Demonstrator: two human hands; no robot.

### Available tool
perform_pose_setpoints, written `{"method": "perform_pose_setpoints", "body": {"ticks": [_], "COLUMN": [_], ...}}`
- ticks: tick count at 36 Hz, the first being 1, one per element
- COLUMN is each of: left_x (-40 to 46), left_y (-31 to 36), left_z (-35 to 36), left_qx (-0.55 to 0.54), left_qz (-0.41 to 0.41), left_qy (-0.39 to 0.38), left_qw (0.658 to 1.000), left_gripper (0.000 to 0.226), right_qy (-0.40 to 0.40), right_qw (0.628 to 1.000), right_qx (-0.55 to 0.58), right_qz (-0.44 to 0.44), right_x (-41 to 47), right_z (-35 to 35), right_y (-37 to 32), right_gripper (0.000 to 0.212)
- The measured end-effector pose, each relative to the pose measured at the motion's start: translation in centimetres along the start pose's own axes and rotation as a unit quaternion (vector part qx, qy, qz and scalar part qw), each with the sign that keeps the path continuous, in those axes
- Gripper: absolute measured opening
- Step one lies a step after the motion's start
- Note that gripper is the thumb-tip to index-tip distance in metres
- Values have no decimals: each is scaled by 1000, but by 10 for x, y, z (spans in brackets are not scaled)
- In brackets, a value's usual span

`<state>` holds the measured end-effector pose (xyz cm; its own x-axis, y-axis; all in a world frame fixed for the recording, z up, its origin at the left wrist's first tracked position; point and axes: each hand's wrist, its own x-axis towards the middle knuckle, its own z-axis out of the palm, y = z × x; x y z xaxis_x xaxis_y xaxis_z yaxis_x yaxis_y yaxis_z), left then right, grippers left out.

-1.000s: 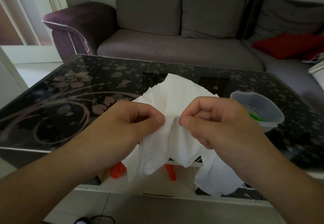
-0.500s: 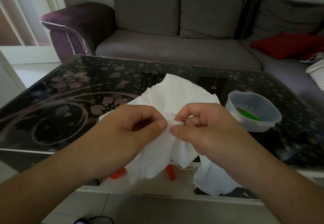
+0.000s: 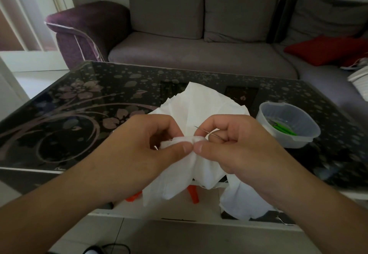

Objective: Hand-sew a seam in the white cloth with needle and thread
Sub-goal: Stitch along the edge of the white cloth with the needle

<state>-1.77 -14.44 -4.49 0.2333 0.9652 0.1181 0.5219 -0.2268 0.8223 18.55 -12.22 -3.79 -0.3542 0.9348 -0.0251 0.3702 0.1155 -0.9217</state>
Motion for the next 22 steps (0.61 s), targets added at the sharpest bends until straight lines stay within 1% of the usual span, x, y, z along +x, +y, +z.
{"method": "perform_pose_setpoints", "body": {"ticks": [11,22], "left_x": [0,0], "left_y": [0,-1], "left_z": [0,1], "left_qx": [-24,4], "left_qz": [-8,-14], "left_qy": [-7,-20], "left_qw": [1000,1000], "left_gripper": [18,18], "right_qy": [6,15], "right_qw": [1000,1000], "right_qx": [-4,-13], "right_qz": [12,5], "right_x": [0,0], "right_z": [-2,-1], "right_y": [2,4], "right_gripper": [5,7]}}
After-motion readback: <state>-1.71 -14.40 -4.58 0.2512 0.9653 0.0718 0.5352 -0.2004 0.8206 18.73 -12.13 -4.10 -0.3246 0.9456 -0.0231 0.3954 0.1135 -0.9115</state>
